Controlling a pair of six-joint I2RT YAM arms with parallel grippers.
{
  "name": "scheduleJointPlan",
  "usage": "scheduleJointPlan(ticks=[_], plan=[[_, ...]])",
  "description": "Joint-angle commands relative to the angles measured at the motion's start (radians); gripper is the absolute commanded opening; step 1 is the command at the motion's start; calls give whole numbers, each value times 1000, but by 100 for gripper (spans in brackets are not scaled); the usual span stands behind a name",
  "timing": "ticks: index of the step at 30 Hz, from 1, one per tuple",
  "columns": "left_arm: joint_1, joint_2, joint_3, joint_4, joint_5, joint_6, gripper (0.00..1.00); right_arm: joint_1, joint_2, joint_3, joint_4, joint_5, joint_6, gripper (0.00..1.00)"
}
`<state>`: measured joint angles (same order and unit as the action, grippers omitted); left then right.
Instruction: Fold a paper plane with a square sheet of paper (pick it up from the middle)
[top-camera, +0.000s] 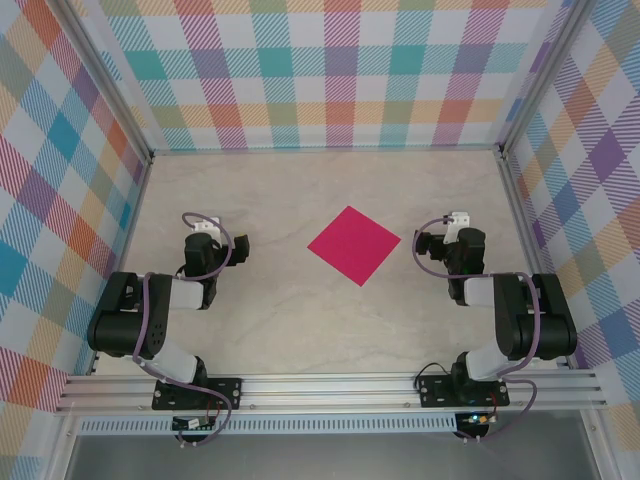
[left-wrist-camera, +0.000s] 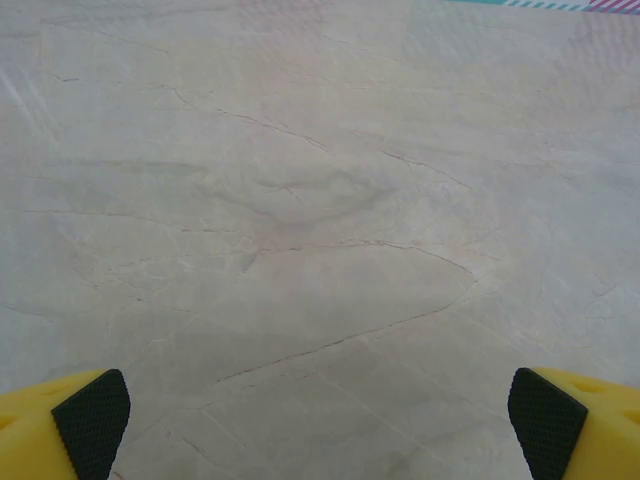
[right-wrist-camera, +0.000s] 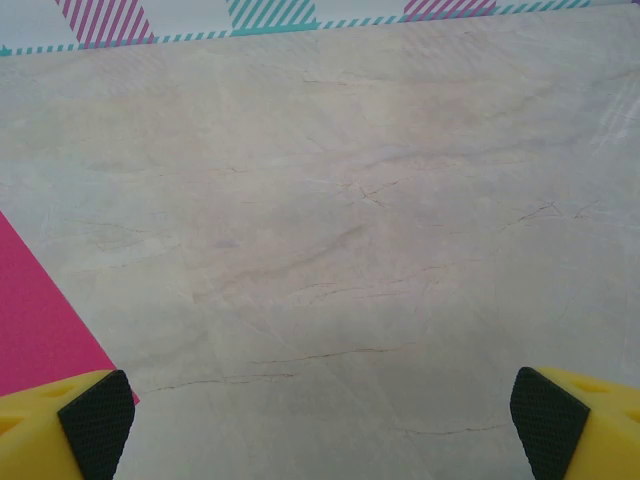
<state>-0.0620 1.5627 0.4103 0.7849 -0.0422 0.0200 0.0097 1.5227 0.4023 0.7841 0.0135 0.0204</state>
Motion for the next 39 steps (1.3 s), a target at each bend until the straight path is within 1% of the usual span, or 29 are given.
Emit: scheduleJointPlan(ticks=[1, 24, 27, 29, 31, 33, 35, 38, 39], plan=[[8, 5, 17, 15, 8, 13, 100, -4, 2, 21, 6, -23, -8, 100], [8, 3, 15, 16, 9, 13, 100, -3, 2, 21, 5, -23, -7, 100], [8, -10, 13, 12, -16, 6, 100, -3, -8, 24, -7, -15, -7, 100], [8, -48, 13, -17, -33, -2, 100, -2, -61, 53, -101, 8, 4, 100], [7, -103, 17, -75, -43, -10, 100, -2, -121, 108, -282, 56, 36, 100], [8, -180, 40, -198, -69, -41, 100, -2, -188, 177, -478, 102, 125, 100], [8, -242, 64, -317, -88, -72, 100, -2, -231, 229, -624, 99, 217, 100], [7, -338, 129, -538, -146, -168, 100, -2, -259, 322, -847, 65, 363, 100], [8, -371, 151, -608, -134, -200, 100, -2, -259, 356, -931, 87, 434, 100]])
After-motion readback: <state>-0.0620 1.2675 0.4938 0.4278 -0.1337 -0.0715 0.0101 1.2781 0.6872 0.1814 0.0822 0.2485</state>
